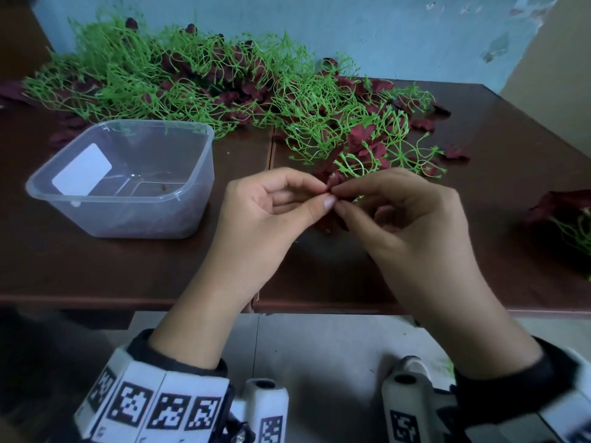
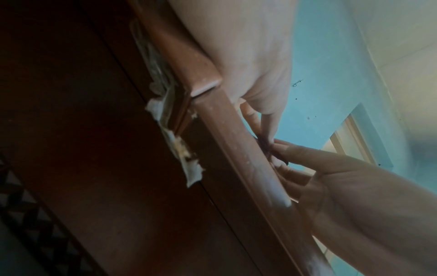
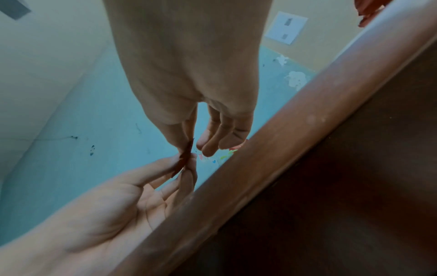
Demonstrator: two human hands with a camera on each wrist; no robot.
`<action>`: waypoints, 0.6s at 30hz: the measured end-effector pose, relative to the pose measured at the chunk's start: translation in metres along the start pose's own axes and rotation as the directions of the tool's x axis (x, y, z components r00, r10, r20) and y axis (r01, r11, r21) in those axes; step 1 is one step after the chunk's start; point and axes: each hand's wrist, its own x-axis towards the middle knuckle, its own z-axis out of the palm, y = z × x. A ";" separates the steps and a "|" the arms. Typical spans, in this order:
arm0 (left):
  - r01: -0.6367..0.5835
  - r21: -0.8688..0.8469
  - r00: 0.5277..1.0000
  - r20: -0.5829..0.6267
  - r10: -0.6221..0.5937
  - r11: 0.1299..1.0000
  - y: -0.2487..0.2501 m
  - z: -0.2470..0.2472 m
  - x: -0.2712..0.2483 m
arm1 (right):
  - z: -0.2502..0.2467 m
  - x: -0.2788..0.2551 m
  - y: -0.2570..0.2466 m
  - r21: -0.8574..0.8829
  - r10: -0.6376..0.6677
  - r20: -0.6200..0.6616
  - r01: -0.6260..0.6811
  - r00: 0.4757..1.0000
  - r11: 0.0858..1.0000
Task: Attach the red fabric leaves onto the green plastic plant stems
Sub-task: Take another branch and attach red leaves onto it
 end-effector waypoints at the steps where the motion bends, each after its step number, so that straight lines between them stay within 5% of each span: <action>1: -0.001 0.007 1.000 -0.003 0.001 1.000 0.000 0.000 0.000 | 0.000 0.000 0.000 0.001 0.001 -0.011 -0.001 1.000 1.000; 12: 0.088 -0.086 0.996 0.024 -0.086 0.992 0.001 0.000 -0.002 | 0.000 0.003 0.007 -0.139 -0.147 -0.067 0.137 0.987 0.981; 18: 0.092 -0.156 0.996 0.026 -0.089 0.983 0.002 -0.001 -0.001 | 0.000 0.004 0.006 -0.033 0.009 -0.023 -0.010 1.000 0.999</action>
